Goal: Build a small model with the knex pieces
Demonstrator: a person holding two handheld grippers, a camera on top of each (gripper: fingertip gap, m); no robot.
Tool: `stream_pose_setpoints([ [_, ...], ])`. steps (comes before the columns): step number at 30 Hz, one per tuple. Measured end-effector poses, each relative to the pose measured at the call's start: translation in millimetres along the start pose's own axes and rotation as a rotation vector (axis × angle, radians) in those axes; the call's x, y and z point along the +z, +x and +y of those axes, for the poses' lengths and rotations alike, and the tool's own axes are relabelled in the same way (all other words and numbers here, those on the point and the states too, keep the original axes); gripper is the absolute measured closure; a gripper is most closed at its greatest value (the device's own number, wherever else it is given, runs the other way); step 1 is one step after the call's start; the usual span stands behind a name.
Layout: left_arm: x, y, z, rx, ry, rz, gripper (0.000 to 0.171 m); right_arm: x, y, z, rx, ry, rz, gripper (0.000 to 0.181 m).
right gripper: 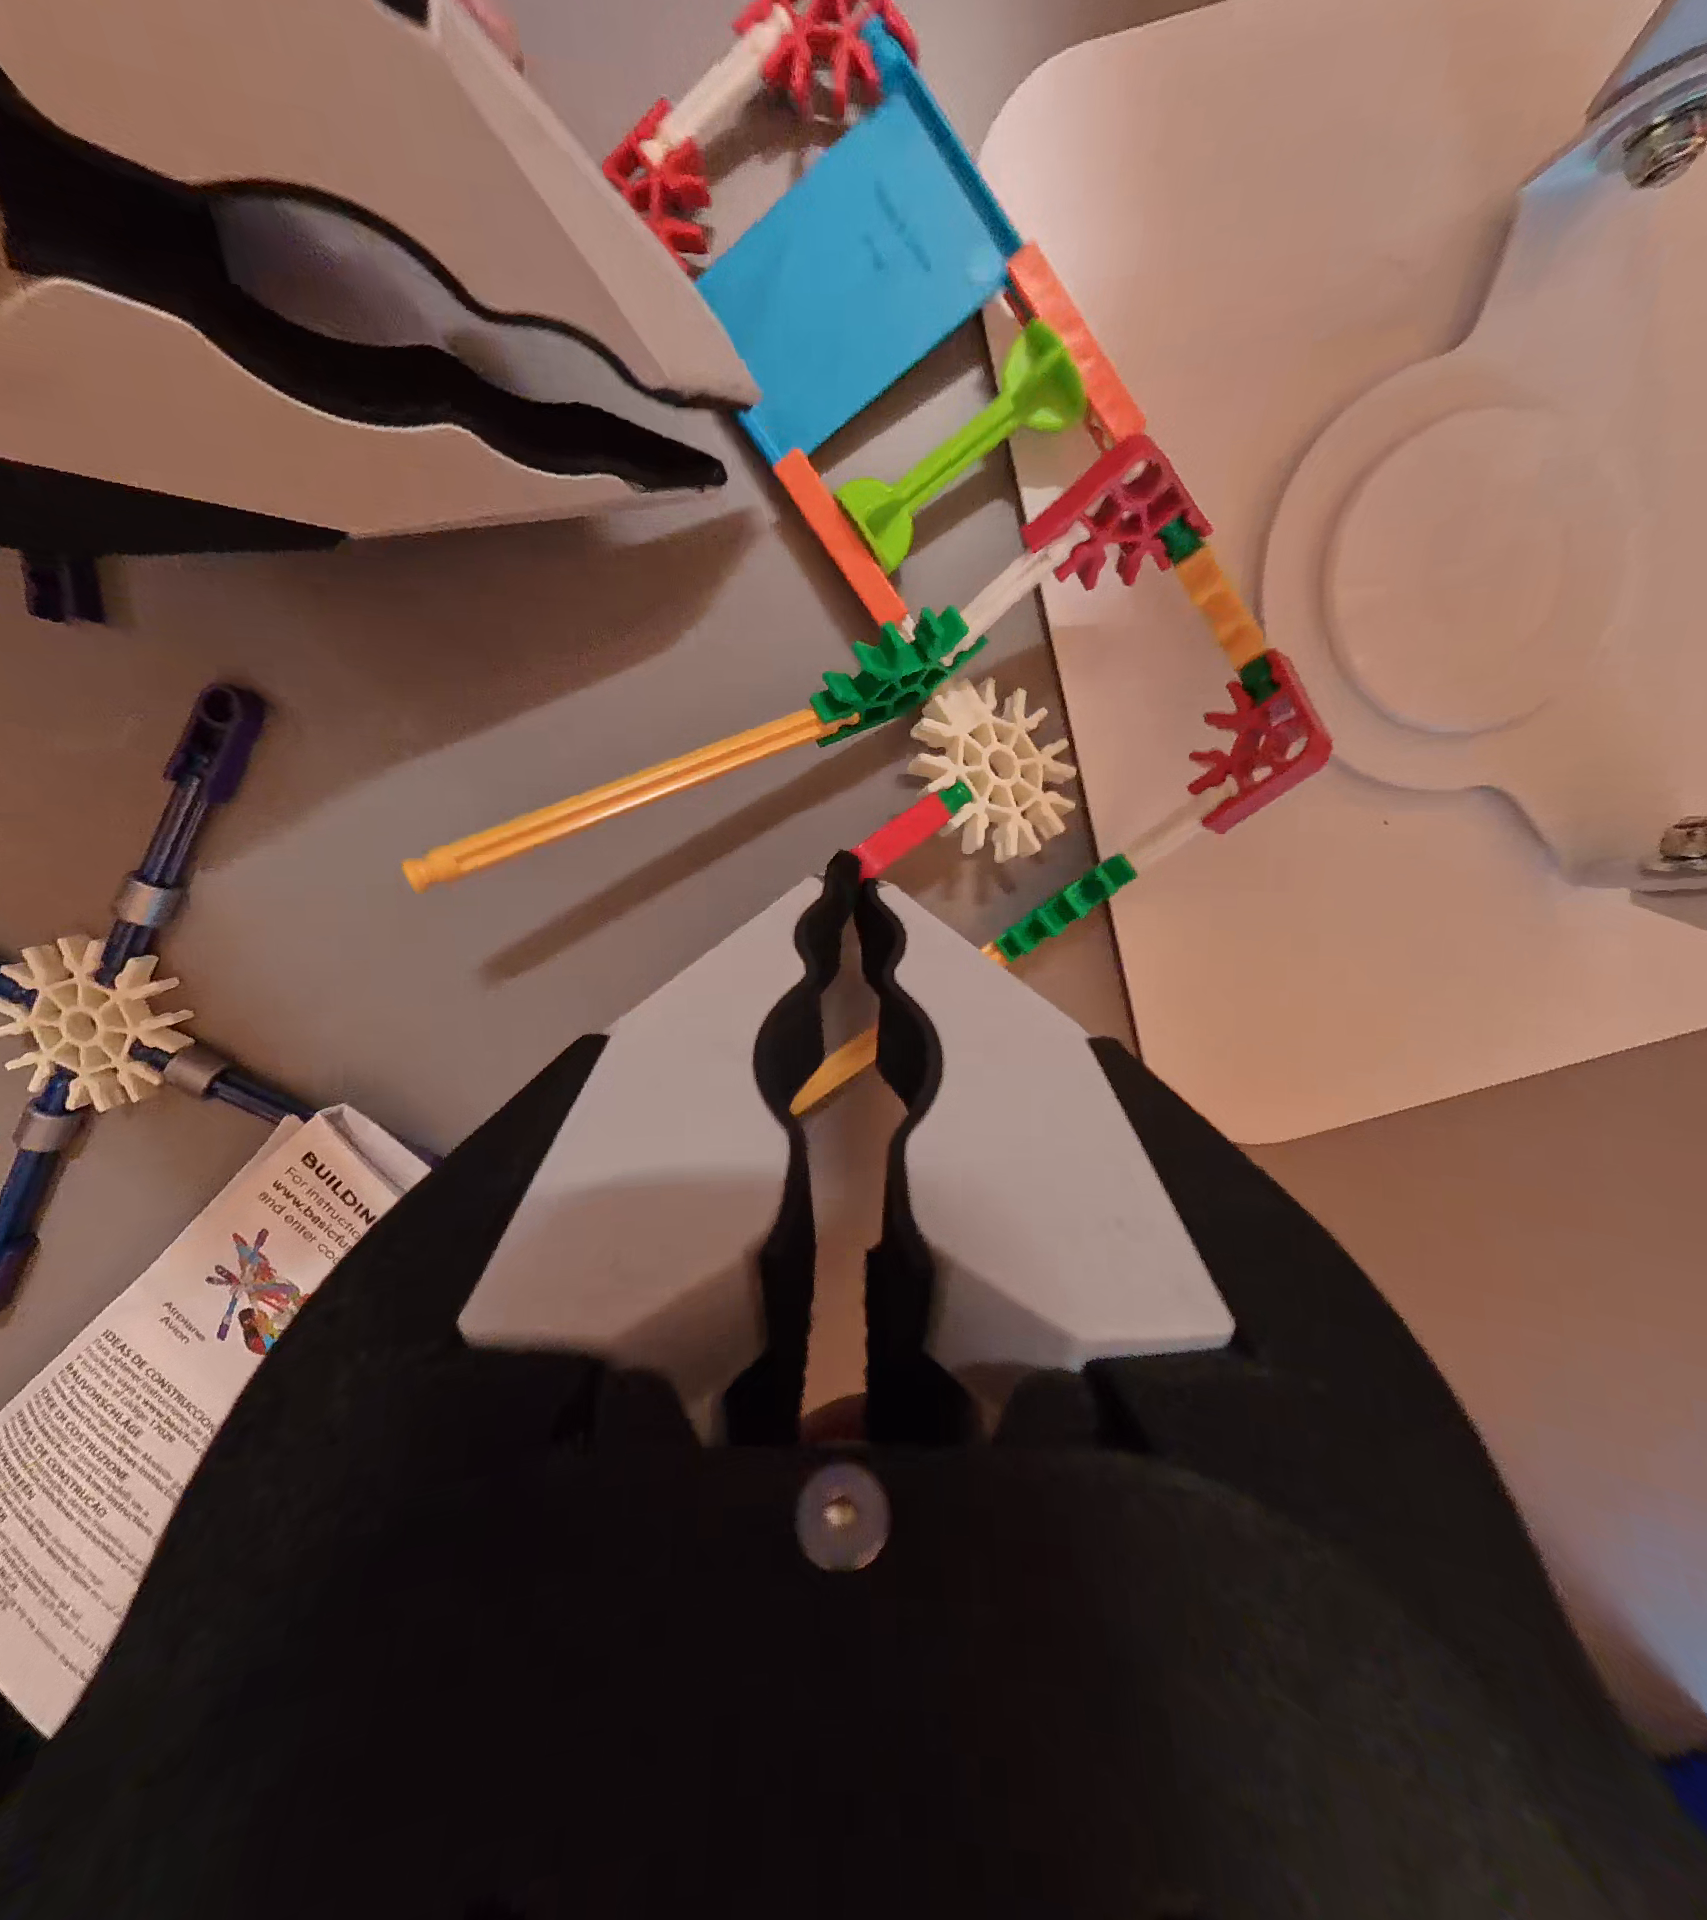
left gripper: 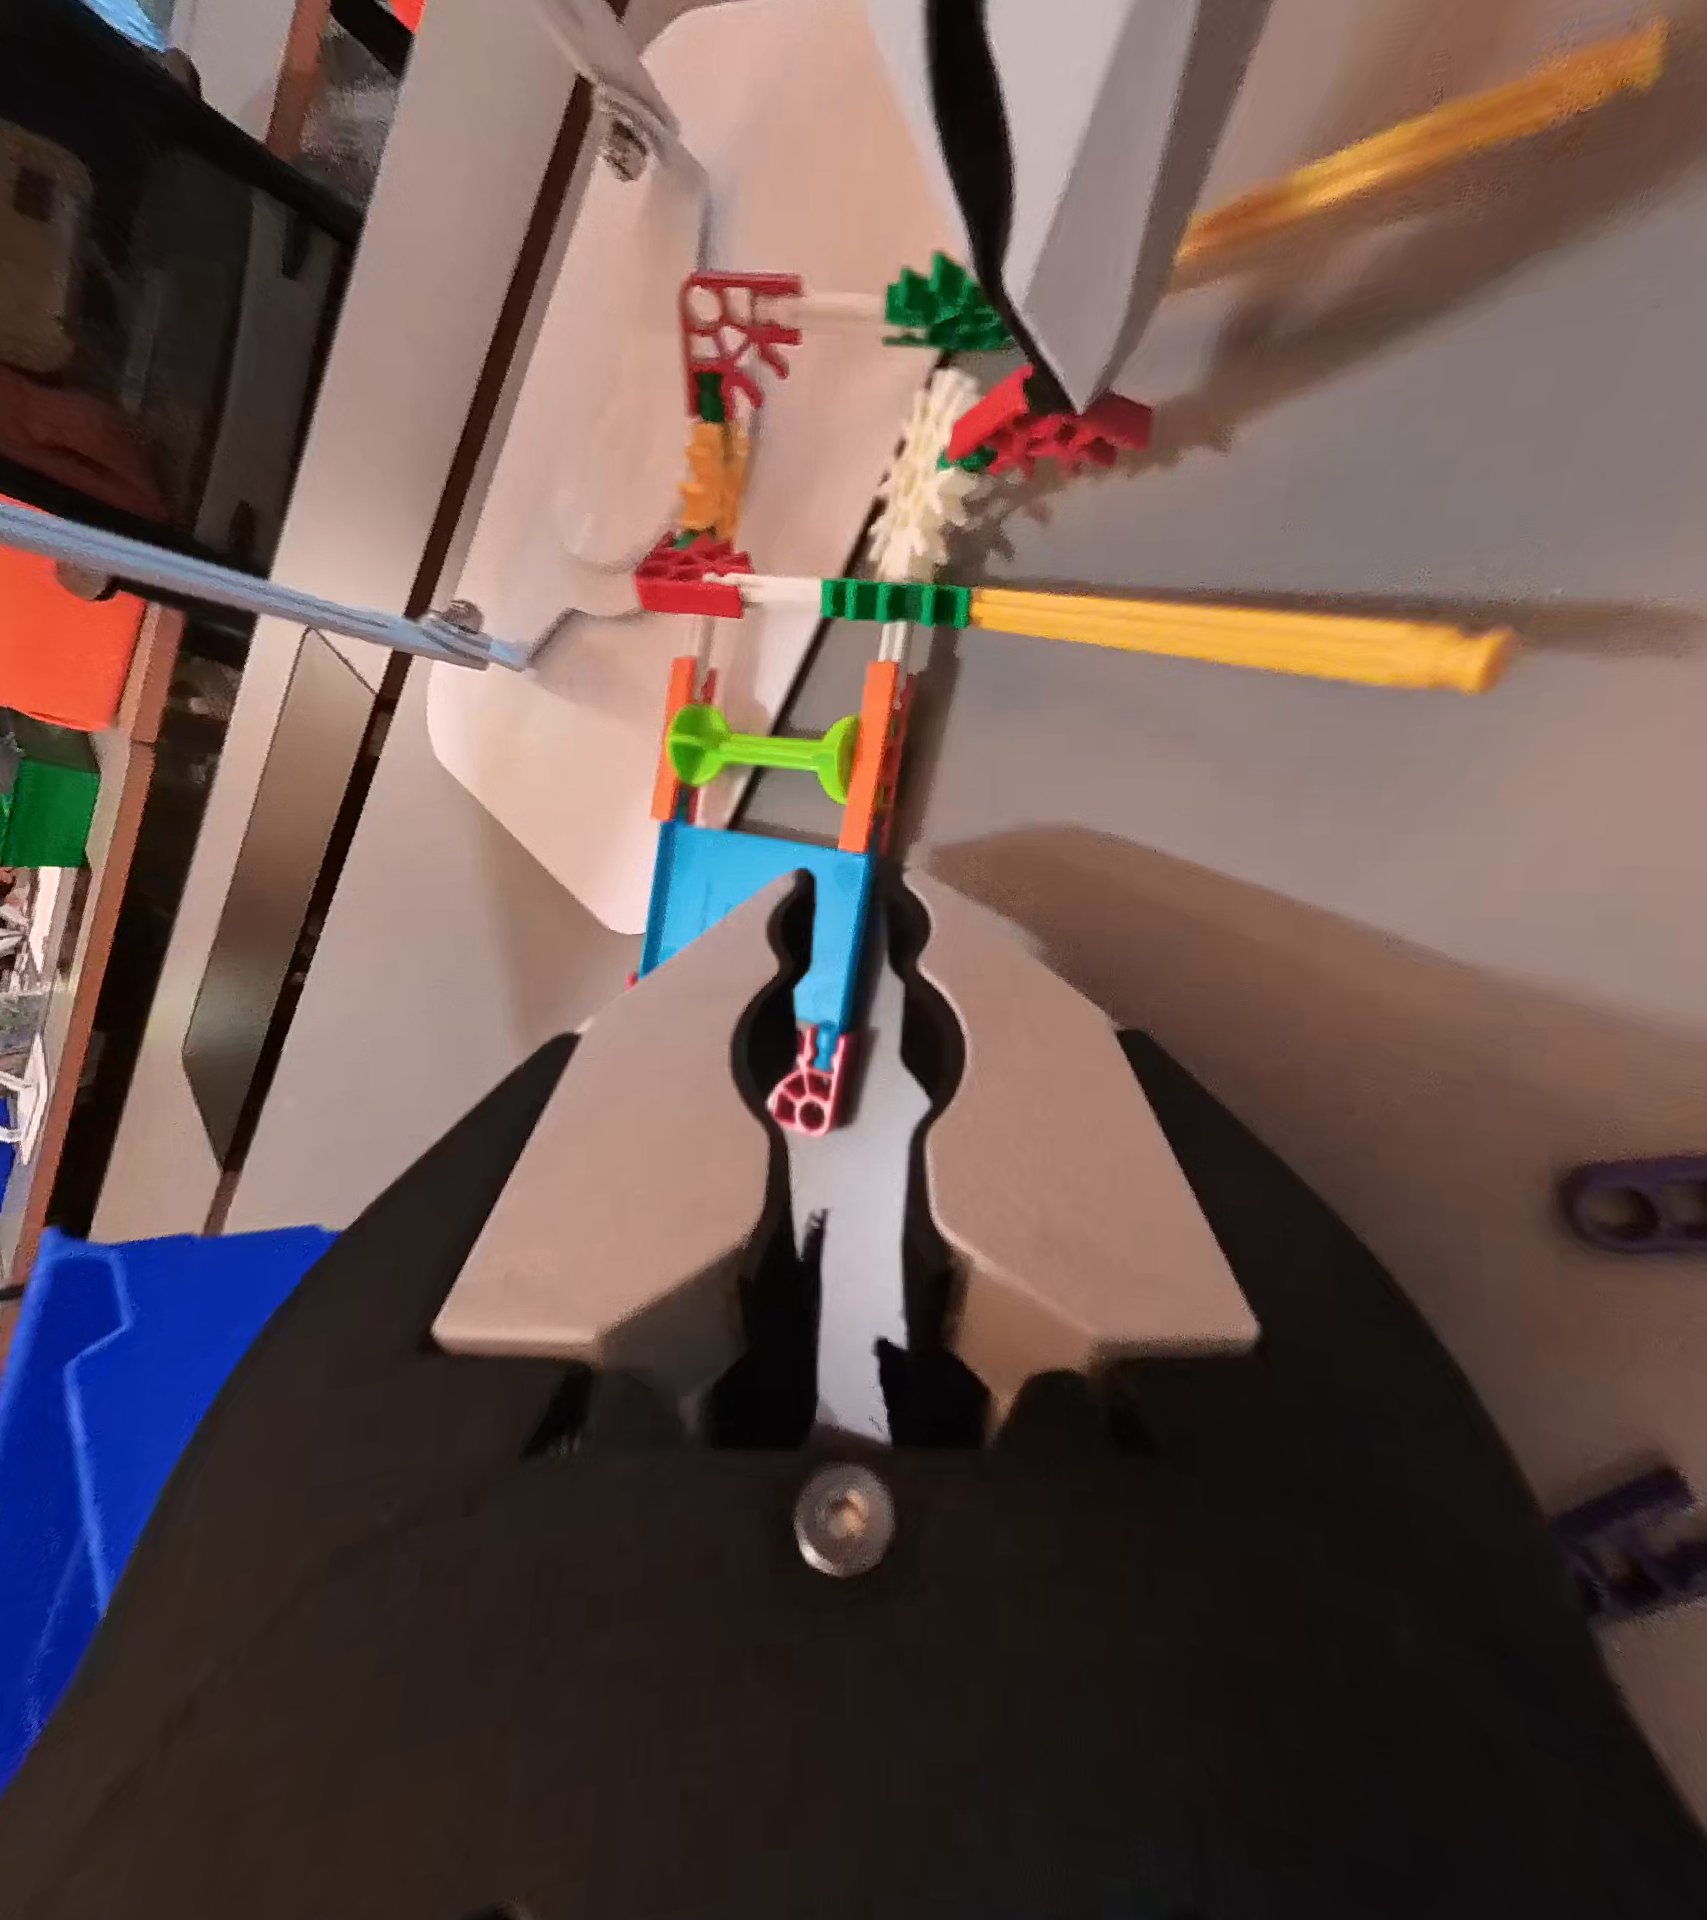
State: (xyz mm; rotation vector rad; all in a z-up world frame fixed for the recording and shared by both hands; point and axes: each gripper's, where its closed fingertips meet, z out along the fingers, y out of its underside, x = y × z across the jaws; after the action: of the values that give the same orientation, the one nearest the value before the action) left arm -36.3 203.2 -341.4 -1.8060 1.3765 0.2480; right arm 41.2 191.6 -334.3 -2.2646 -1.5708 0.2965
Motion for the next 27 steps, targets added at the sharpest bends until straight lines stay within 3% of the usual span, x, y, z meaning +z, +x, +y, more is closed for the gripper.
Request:
stream_pose_setpoints([
  [4, 4.4, -1.2, 5.7, 0.005, -0.017, 0.001, 0.155, -5.8, -5.6, -4.9, -0.001, 0.031, -0.032, 0.181],
  [10, 14.3, 5.3, -7.5, 0.068, 0.037, -0.013, 0.146, -16.5, -11.3, -12.0, 0.007, 0.086, -0.068, 0.181],
  [21, 23.8, 4.7, -10.0, 0.075, 0.068, -0.019, 0.161, -30.5, -12.4, -31.1, 0.069, 0.214, -0.111, 0.181],
  [25, 24.6, 4.6, -9.9, 0.056, 0.062, -0.013, 0.161, -27.9, -2.6, -19.3, 0.022, 0.144, -0.004, 0.181],
  [27, 24.8, 4.7, -9.7, 0.039, 0.056, -0.009, 0.161, -25.0, -8.4, -6.3, -0.032, 0.065, 0.012, 0.168],
])
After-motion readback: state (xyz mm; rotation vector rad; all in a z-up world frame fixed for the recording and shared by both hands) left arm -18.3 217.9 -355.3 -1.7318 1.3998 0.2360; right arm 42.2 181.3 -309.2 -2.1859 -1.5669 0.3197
